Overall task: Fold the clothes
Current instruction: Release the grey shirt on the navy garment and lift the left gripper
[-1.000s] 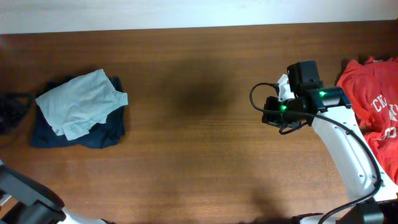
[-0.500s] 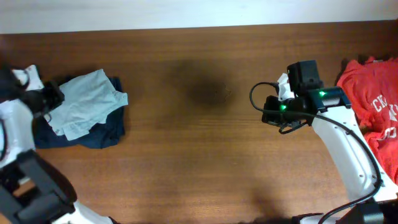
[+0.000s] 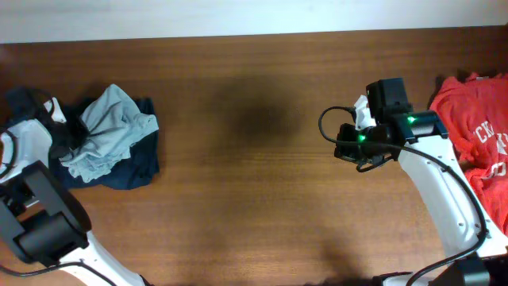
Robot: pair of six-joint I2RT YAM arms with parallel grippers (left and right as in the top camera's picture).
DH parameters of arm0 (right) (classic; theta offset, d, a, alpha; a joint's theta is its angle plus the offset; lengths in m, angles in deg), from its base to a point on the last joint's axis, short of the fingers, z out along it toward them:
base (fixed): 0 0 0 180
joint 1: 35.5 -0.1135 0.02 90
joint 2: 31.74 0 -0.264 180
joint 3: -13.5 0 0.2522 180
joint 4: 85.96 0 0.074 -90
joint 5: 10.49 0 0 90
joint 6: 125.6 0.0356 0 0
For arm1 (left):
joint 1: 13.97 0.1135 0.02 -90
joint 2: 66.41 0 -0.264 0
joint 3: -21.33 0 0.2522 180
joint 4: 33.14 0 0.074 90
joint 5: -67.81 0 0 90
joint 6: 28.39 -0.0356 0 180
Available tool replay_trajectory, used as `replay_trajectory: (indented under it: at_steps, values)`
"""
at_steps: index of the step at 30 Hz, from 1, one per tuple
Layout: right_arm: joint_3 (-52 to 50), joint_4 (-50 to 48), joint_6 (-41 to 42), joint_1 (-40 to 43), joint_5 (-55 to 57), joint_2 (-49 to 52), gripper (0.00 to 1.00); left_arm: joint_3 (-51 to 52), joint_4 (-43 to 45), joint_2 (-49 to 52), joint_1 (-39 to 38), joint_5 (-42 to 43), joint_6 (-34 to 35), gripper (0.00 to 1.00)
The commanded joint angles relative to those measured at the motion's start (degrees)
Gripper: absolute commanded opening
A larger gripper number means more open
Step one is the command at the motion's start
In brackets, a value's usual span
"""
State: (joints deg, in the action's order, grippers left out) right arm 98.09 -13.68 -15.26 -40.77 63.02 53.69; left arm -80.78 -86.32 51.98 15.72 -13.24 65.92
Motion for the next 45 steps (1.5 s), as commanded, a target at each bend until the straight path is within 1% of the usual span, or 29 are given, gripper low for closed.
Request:
replay_trajectory:
  at_steps: [1, 4, 6, 7, 9, 12, 18, 23, 27, 31, 36, 37, 40, 45]
  values:
    - [-0.09, -0.02, -0.61, 0.07, 0.7, -0.74, 0.04, -6.25, -3.17, -6.19, -0.44, -0.98, -0.04, 0.04]
    - [-0.09, 0.0, -0.61, 0.07, 0.7, -0.74, 0.04, -9.66, -5.88, -10.95, -2.12, -0.61, -0.07, 0.14]
    - [-0.09, 0.0, -0.61, 0.07, 0.68, -0.74, 0.04, -10.05, -6.16, -13.77, -3.65, -0.63, -0.11, 0.27]
    - [-0.09, 0.0, -0.61, 0.07, 0.68, -0.74, 0.04, -10.05, -6.29, -14.84, -4.57, -0.61, -0.9, 0.31]
    - [-0.09, -0.04, -0.61, 0.07, 0.7, -0.74, 0.04, -10.05, -6.58, -15.26, -6.25, -0.68, -2.19, 0.35]
    - [-0.09, -0.07, -0.59, 0.07, 0.68, -0.74, 0.04, -9.14, -6.71, -14.12, -9.16, -1.29, -2.64, 0.35]
    - [-0.09, -0.02, -0.59, 0.07, 0.68, -0.74, 0.04, -8.15, -4.0, -5.97, -14.1, -1.44, -2.62, 0.35]
    - [-0.09, 0.04, -0.61, 0.07, 0.68, -0.74, 0.04, -8.15, -2.16, 2.4, -15.56, -3.67, -2.36, 0.36]
    - [-0.09, -0.22, -0.61, 0.07, 0.68, -0.74, 0.04, -8.15, -0.57, 5.55, -15.56, -3.61, -2.38, 0.36]
    - [-0.09, -0.2, -0.63, 0.07, 0.7, -0.74, 0.04, -8.79, 1.11, 5.29, -15.67, -1.22, -2.4, 0.38]
    - [-0.09, -0.26, -0.66, 0.07, 0.7, -0.74, 0.04, -14.21, 0.52, 3.19, -15.67, 3.87, -2.36, 0.45]
    - [-0.09, -0.26, -0.66, 0.07, 0.7, -0.74, 0.04, -16.02, -0.35, 2.45, -15.67, 4.66, -2.12, 0.48]
    - [-0.09, -0.35, -1.16, 0.07, 0.7, -0.74, 0.04, -22.56, -4.17, -0.26, -15.67, 6.58, -1.97, 0.49]
    - [-0.09, -1.86, -4.94, 0.07, 1.95, -1.11, 0.04, -33.75, -14.21, -6.82, -15.85, 6.8, -2.01, 0.49]
